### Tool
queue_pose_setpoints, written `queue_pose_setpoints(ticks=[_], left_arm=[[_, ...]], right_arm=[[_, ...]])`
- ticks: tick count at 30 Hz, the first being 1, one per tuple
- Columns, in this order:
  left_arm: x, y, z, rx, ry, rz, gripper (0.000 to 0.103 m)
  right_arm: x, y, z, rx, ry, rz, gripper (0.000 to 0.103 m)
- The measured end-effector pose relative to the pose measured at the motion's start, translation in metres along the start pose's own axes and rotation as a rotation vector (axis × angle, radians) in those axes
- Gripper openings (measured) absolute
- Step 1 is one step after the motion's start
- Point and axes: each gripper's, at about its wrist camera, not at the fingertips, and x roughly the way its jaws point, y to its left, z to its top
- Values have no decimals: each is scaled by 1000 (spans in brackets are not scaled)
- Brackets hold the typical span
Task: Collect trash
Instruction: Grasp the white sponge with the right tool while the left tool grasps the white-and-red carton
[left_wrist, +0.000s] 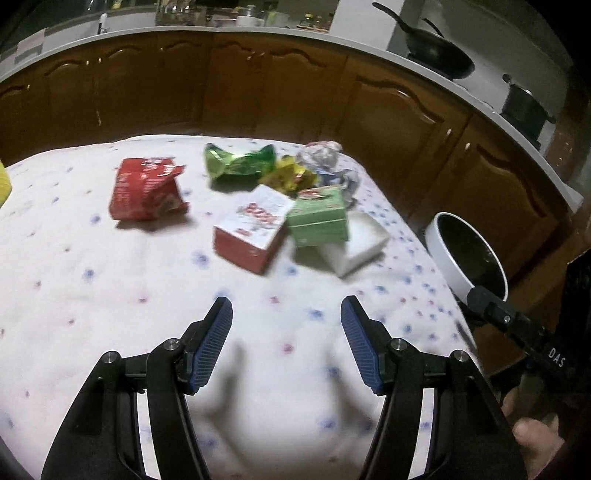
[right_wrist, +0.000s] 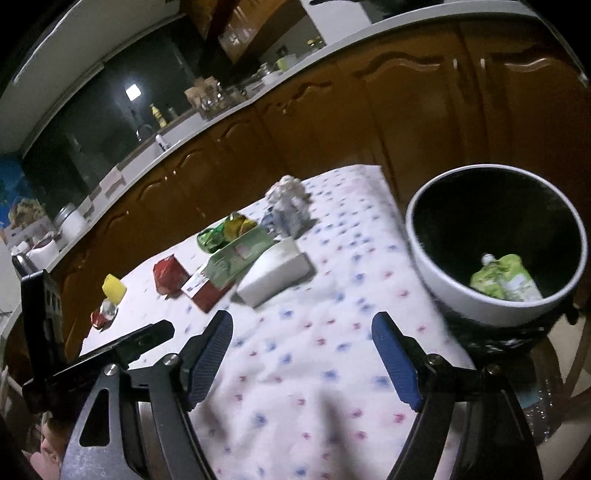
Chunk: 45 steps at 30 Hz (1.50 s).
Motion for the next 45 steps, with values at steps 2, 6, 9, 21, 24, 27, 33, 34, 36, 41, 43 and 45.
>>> queue_pose_setpoints(ticks=[2,6,9,21,24,27,33,34,36,41,43,45], left_arm=[[1,8,1,-10,1,11,62],[4,20,3,-16,8,23,62],[6,24,7,1,8,34,63],[49,37,44,105,41,50,69],[63,38,52,122,63,36,71],[75,34,56,143,80,13,72],[86,25,55,183,99,8,54],[86,25,54,185,96,9,54],[83,25,54,190,86,14,53],[59,27,49,166,44,12,53],[45,30,45,137,24,9,53],[34,33,40,113,8,0,52]], right_arm=[[5,4,0,-2,11,5,80],[16,9,0,12,32,20,80],[26,11,2,33,44,38,80],[81,8,25,210,98,109,51],[99,7,31,243,124,99,52],[118,2,31,307,158,110,53],[122,0,29,308,122,102,32],[121,1,29,301,118,101,29],[115,1,28,283,108,106,21],[95,3,27,231,85,107,11],[84,2,27,218,71,102,10],[71,1,26,198,54,97,9]])
